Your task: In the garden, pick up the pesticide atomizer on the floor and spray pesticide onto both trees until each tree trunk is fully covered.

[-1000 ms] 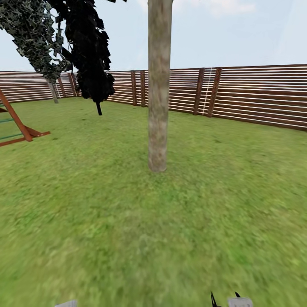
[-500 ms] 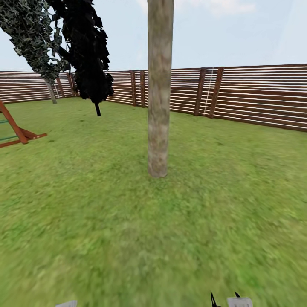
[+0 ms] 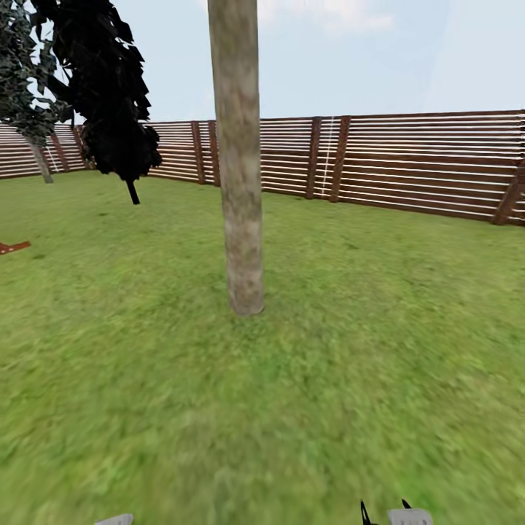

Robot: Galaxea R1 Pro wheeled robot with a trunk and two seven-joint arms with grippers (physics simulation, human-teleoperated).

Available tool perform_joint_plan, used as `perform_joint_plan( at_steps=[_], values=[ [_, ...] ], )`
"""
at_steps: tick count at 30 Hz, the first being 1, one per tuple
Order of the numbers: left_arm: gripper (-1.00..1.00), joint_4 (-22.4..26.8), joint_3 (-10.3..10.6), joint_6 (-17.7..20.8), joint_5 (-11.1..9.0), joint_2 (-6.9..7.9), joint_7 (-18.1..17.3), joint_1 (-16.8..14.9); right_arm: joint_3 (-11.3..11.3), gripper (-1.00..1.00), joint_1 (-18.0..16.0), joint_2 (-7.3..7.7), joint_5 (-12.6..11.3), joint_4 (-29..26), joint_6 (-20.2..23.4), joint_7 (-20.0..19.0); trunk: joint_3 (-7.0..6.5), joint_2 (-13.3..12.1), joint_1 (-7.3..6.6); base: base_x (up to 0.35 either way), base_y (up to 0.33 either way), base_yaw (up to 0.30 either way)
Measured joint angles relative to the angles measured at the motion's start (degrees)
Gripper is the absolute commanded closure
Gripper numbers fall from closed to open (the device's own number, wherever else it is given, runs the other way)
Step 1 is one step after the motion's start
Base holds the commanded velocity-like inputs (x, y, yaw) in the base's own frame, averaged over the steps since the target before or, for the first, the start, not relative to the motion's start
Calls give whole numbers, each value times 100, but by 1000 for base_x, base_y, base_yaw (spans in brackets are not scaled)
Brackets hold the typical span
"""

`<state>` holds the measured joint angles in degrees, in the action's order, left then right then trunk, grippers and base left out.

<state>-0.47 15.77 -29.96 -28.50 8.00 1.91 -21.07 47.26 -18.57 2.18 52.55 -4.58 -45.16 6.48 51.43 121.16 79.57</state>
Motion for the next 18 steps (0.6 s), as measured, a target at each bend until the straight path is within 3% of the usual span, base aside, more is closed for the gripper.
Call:
perform_joint_plan(
  at_steps=[5, 18],
  values=[
    [100, -1, 0, 0, 0, 0, 0, 0, -1, -100, 0, 0, 0, 0, -1, 0, -11, 0, 0, 340, -75, -232],
    [100, 1, 0, -1, 0, 0, 0, 1, -1, -100, -1, 0, 17, 1, 1, 0, -13, 0, 0, 340, -80, -7]
  ],
)
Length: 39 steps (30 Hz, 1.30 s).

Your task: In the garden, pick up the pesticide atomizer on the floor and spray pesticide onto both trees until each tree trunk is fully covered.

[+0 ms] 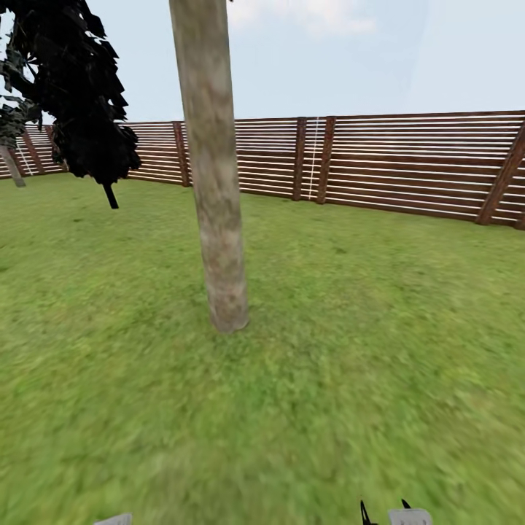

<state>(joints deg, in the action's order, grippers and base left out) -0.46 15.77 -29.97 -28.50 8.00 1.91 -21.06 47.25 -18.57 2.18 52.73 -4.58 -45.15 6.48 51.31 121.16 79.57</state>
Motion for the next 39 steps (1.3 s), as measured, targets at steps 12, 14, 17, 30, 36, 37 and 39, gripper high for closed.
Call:
perform_joint_plan(
  at_steps=[12, 14, 17, 30, 36, 37, 39],
  values=[
    [100, 7, -8, 4, 0, 58, 0, 0, 6, -100, 2, 8, -9, -9, -1, 16, 0, 0, 0, 340, -18, 0],
    [100, 40, 24, -2, 48, 72, -37, -2, -3, -100, -1, 3, 4, -8, 0, 3, 0, 0, 0, 340, 0, 0],
    [100, 103, 367, 28, 439, 173, -586, -72, -464, -100, -3, 1, 512, -112, 45, -48, -1, 0, 0, 340, 0, 0],
    [100, 397, 941, 1679, 4512, 458, -6202, -2469, -1095, -100, -2476, -550, 2061, -671, 2305, -5378, -1, 0, 0, 339, 0, 0],
    [100, 519, 964, 1829, 4554, 492, -6352, -2498, -1100, -100, -2533, -816, 2295, -682, 2404, -5866, 0, 0, 3, 134, 0, 0],
    [100, 521, 962, 1832, 4555, 491, -6352, -2498, -1100, -100, -2534, -823, 2308, -686, 2401, -5876, 0, 0, 3, 9, 0, 0],
    [100, 522, 959, 1840, 4556, 491, -6347, -2498, -1100, -100, -2535, -827, 2315, -688, 2402, -5881, 0, 0, 4, 4, 0, 0]
  ],
)
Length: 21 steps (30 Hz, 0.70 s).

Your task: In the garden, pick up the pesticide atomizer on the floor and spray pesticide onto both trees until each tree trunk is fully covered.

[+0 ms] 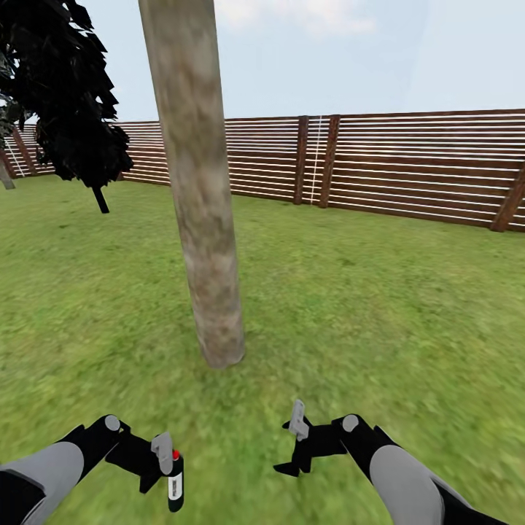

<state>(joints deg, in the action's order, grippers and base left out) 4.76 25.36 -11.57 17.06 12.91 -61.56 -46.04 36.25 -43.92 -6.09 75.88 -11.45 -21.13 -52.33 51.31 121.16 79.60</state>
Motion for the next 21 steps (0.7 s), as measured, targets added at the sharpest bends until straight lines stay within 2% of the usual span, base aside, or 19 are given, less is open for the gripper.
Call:
perform_joint_plan(
  at_steps=[5, 6, 11, 17, 19, 21],
  values=[
    [100, 10, 2, -5, -4, -31, 31, 42, 0, -100, 0, -29, 2, 6, 3, -2, 0, 0, 0, 0, 0, 0],
    [100, 32, -2, -5, -11, -37, 37, 47, 0, 100, 0, -32, 2, 6, 3, -2, 0, 0, 0, 0, 0, 0],
    [100, 201, 1, -6, -18, -74, 41, 52, -3, 100, 0, -62, 6, 7, -1, -5, 0, 0, 0, 0, 0, 0],
    [100, 491, -25, -22, -15, -150, 36, 73, -16, 100, -3, -311, 39, 5, -10, -26, 0, 0, 0, 0, 0, 0],
    [100, 531, -22, -41, -13, -257, 33, 79, -17, 100, -7, -383, 46, 0, -14, -69, 0, 0, 0, 0, 0, 0],
    [100, 542, -17, -56, -10, -368, 33, 79, -18, 100, -9, -386, 49, -1, -17, -83, 0, 0, 0, 0, 0, 0]
  ],
)
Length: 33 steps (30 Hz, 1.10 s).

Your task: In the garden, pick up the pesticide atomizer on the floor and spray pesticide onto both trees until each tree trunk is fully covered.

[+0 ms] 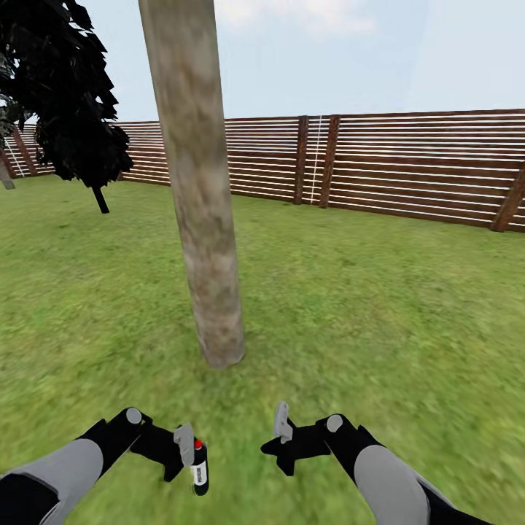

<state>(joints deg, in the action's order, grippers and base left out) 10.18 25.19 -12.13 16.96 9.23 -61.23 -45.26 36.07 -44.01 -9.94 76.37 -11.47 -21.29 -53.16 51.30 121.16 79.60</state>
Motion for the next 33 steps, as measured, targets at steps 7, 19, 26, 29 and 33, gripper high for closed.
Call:
perform_joint_plan(
  at_steps=[7, 19, 26, 29, 33],
  values=[
    [100, 3, -10, -22, 650, -442, 43, 8, 0, 100, 0, 0, 1, 5, -2, -5, 0, 0, 0, 0, 0, 0],
    [100, -21, -3, 66, 1206, -627, 768, 9, 0, 100, 0, 0, 1, 1, -2, -5, 0, 0, 0, 0, 0, 0],
    [100, -76, -8, 66, 1317, -749, 986, 24, 0, 100, -26, 0, 1, -1, -2, -5, 0, 0, 0, 0, 0, 0],
    [100, -77, -9, 65, 1319, -803, 988, 26, 0, 100, -30, 0, 0, -1, -2, -5, 0, 0, 0, 0, 0, 0],
    [100, -77, -12, 67, 1319, -921, 993, 34, 1, 100, -76, 0, 0, -1, -2, -5, 0, 0, 0, 0, 0, 0]
  ],
)
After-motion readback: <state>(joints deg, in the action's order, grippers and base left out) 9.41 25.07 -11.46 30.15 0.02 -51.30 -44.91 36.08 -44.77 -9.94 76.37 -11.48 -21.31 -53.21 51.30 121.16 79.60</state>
